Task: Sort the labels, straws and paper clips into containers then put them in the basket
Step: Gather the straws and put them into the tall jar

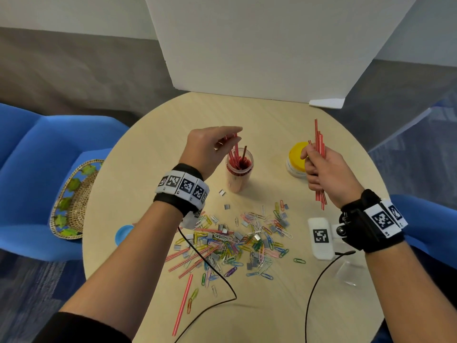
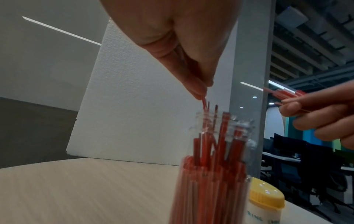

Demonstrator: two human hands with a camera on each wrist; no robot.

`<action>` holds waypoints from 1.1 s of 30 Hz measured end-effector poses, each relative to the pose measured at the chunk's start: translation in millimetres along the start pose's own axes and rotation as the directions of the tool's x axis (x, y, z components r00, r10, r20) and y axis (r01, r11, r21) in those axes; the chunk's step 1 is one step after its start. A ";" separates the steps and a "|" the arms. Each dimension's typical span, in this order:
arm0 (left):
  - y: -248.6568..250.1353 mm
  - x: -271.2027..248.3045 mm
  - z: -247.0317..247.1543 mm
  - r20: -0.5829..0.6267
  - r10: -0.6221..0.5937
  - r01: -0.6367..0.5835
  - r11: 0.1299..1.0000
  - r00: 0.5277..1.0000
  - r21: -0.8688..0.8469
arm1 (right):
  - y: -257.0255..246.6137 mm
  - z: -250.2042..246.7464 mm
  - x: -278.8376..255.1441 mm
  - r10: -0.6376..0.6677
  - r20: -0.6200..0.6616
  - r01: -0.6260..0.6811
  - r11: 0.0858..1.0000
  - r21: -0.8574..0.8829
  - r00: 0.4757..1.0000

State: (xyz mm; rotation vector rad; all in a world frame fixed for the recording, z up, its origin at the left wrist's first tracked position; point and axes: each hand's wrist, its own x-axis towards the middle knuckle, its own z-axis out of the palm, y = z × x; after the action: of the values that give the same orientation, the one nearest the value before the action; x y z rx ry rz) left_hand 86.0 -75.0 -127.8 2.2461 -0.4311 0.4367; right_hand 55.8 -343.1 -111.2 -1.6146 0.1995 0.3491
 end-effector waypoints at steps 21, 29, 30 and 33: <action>-6.6 -5.5 14.4 0.172 0.038 -0.085 0.958 0.984 0.273 | 0.3 -7.1 0.2 -0.012 -0.020 0.012 1.000 -0.011 1.000; -15.9 -9.5 6.2 -0.223 -0.297 0.297 0.954 0.929 -0.032 | -59.2 40.1 10.8 -0.181 -0.044 0.179 0.852 0.492 0.983; -27.6 -16.0 5.2 -0.249 -0.349 0.355 0.935 0.904 -0.019 | -63.9 50.0 12.9 -0.210 -0.060 0.211 0.829 0.518 0.976; -72.7 -44.2 3.1 -0.164 -0.606 0.627 0.766 0.778 0.141 | -65.6 80.0 22.5 -0.263 -0.102 0.278 0.824 0.493 0.959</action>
State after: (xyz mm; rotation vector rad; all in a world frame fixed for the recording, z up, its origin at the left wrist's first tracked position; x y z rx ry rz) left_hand 79.4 -24.3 -195.9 2.3662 0.4376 0.2478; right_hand 90.7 -256.7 -61.0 -1.1048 0.0701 0.0404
